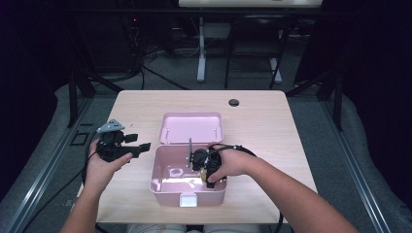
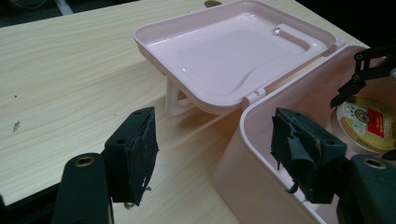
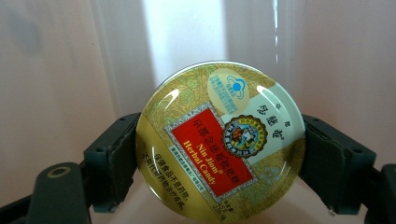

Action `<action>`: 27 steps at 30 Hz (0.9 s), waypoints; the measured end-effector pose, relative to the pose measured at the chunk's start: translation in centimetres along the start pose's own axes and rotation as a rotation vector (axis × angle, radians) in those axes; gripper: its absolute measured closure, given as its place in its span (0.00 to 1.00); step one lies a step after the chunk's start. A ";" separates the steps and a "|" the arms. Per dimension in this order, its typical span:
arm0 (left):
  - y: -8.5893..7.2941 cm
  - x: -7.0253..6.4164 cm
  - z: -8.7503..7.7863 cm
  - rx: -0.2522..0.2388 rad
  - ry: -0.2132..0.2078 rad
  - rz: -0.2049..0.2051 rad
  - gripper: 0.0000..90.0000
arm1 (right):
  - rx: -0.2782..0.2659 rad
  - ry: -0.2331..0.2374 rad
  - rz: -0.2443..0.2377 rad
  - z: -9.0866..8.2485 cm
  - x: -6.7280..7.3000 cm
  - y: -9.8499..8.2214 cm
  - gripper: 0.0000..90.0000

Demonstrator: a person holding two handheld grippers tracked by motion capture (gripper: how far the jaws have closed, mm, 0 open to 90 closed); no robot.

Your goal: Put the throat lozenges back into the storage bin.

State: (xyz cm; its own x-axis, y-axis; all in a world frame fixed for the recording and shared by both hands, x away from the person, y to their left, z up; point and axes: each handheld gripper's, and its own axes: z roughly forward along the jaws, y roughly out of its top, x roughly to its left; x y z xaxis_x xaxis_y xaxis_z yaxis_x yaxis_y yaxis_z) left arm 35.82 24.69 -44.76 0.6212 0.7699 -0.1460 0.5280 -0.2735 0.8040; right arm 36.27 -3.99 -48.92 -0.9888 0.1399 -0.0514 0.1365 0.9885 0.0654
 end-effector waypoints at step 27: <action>0.0 0.1 -0.2 -0.003 0.000 -0.002 0.35 | -0.008 0.017 0.004 0.6 0.1 0.5 0.21</action>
State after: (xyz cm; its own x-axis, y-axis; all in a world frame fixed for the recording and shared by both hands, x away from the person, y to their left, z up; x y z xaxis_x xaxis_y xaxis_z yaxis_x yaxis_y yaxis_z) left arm 35.80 24.85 -44.67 0.6200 0.7706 -0.1476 0.5276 -0.2703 0.8053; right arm 36.28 -3.48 -49.51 -0.9891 0.1433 -0.0343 0.1405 0.9874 0.0732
